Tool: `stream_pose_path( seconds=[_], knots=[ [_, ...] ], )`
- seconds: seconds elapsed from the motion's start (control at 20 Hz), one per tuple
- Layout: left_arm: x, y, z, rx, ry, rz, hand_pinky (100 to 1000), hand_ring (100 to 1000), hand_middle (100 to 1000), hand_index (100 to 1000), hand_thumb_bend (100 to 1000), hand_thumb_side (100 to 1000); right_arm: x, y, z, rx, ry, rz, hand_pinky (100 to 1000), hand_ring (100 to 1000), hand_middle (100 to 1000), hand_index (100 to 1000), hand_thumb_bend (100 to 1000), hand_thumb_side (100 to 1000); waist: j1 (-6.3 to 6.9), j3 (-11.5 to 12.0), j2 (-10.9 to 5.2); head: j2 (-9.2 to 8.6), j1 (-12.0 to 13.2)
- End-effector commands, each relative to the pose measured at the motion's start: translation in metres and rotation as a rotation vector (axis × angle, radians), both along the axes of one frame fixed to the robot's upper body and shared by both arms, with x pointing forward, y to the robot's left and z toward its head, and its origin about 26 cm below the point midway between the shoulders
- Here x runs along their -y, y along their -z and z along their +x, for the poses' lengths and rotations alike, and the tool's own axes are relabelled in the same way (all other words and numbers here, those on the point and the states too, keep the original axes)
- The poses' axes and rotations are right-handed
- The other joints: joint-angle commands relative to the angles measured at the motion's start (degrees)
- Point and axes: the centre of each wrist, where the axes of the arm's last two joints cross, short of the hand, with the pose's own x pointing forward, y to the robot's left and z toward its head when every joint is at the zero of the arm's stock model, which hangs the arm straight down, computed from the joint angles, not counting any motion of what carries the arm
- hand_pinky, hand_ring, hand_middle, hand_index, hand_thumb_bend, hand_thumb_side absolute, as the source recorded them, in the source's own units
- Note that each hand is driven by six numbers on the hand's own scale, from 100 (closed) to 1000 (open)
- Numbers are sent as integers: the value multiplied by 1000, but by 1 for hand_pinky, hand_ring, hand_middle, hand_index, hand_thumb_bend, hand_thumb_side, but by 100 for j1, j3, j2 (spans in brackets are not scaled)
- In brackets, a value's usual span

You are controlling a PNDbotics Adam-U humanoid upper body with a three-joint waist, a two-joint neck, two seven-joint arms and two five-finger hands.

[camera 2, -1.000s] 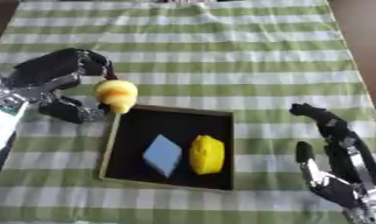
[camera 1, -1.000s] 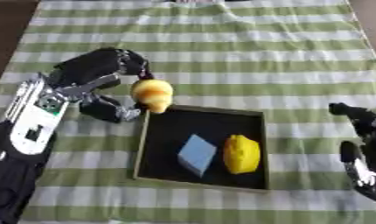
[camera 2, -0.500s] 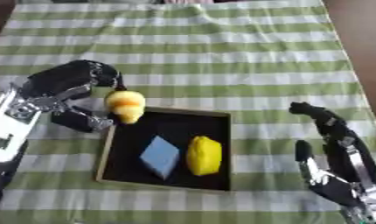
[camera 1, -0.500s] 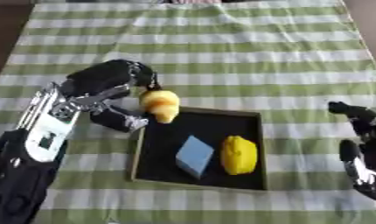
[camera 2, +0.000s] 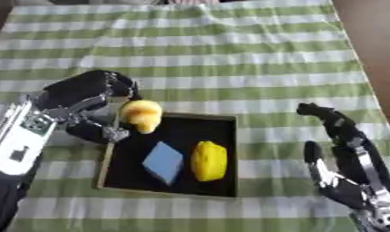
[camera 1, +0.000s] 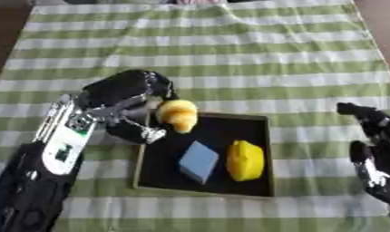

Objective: Pick up objects on the table and place them in the box.

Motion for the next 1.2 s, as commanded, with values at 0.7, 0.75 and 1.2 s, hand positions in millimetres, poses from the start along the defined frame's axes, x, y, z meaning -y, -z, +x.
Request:
stream_pose_path(
  seconds=[0.7,0.75,1.2],
  knots=[
    [-16,-32,-8,133,40,-6,952,947,856,946,100,645,3,-6,-1,-8,7,-8,1000,889,767,872,100,470,4,31,-108,-68,-77],
    [-18,-36,-9,146,37,-26,952,946,854,945,100,641,3,-6,-1,-10,9,-7,1000,889,767,872,100,470,6,36,-111,-71,-84],
    [-22,-45,-15,145,82,-3,964,968,895,929,100,231,3,-5,-2,-11,17,-3,1000,888,765,870,100,470,11,49,-120,-60,-98]
  ],
)
